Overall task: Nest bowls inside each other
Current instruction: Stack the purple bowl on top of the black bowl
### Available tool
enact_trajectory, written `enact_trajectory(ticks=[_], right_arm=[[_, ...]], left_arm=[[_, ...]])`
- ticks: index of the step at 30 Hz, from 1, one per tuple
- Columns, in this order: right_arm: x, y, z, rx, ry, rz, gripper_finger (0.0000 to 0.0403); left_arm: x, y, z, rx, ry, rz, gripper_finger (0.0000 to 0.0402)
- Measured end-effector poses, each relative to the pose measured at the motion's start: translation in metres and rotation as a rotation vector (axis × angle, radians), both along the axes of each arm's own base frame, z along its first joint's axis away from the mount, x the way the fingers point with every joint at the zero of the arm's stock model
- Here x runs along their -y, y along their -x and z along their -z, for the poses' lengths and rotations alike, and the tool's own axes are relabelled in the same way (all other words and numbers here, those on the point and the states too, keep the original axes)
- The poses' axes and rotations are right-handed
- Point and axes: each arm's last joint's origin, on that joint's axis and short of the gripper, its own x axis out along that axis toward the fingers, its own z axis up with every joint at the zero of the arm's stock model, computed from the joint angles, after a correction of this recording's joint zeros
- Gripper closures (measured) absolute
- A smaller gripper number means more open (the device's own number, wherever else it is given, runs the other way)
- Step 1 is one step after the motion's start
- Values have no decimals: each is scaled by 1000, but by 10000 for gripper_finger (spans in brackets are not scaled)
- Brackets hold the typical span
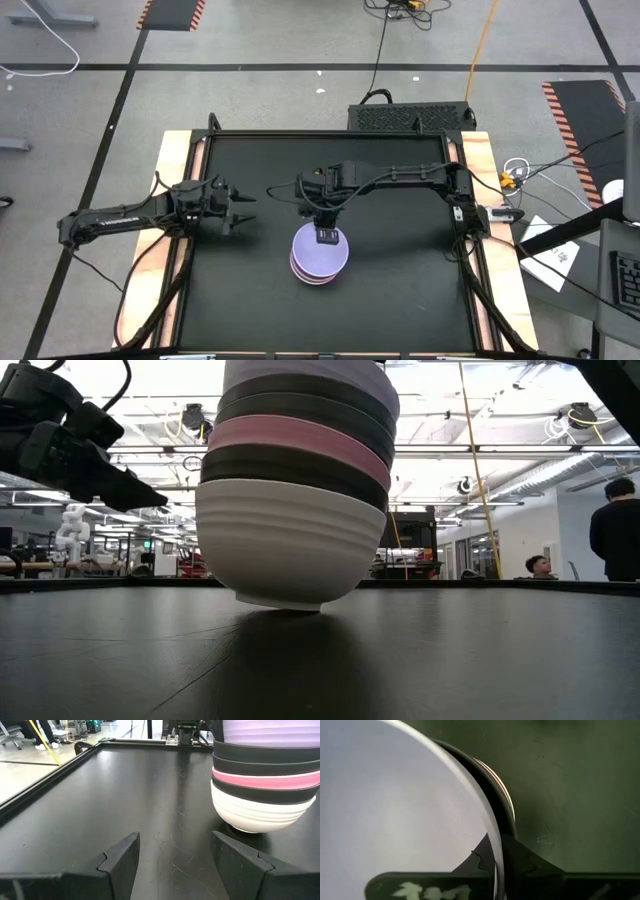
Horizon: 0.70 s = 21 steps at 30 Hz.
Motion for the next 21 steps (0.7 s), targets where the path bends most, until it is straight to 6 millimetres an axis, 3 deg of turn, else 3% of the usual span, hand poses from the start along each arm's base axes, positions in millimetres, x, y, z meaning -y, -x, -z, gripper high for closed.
enact_trajectory(ticks=[10,21], right_arm=[[-7,2,0,-24,-52,-13,400],[-10,15,4,-189,70,68,400]], left_arm=[[1,-1,-5,53,-23,49,156],[1,-1,-5,53,-2,45,156]])
